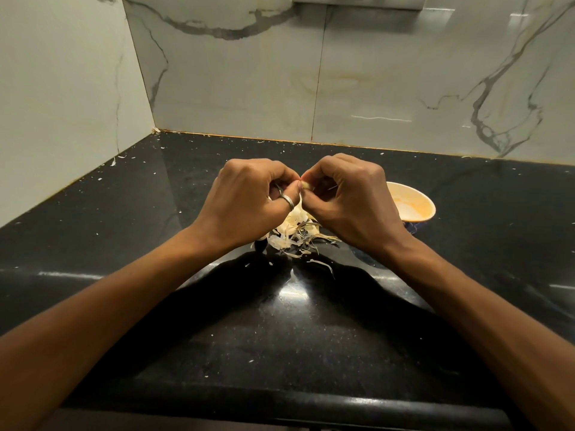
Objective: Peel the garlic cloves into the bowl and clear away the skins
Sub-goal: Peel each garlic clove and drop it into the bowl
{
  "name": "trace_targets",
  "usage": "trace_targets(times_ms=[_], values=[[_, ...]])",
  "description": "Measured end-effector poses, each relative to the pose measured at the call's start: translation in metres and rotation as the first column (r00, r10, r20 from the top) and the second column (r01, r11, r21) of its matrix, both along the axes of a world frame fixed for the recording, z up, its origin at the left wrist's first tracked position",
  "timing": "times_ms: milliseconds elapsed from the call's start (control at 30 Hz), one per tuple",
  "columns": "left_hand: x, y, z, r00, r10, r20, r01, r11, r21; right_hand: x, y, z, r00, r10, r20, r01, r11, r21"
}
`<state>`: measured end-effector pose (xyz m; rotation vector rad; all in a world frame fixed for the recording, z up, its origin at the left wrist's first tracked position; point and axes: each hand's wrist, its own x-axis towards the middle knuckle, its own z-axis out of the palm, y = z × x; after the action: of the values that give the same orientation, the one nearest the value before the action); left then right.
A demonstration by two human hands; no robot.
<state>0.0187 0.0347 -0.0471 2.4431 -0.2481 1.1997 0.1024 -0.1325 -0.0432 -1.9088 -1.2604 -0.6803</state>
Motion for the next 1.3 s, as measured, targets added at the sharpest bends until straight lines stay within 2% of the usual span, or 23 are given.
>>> trace_targets(times_ms=[433,667,933,1300], values=[[0.0004,-0.0023,0.0011,0.998,0.002,-0.068,-0.007,0.997,-0.082,-0.0034,0.0013,-0.0005,1.000,0.026,-0.013,-0.026,1.000,0.012],[0.0001,0.0020,0.0031,0.998,0.019,-0.052,-0.026,0.990,-0.141,-0.0026,0.0009,0.0019,0.973,0.046,-0.228,-0.023,0.995,0.101],[0.0016,0.0020,-0.0004,0.998,-0.039,-0.042,0.037,0.999,-0.039,0.0018,-0.0046,0.0077,0.859,0.118,-0.498,-0.027,0.982,0.187],[0.0039,0.0036,-0.0024,0.999,-0.037,0.005,0.037,0.998,0.049,0.0005,-0.0039,0.0079,0.822,0.154,-0.548,-0.047,0.978,0.205]])
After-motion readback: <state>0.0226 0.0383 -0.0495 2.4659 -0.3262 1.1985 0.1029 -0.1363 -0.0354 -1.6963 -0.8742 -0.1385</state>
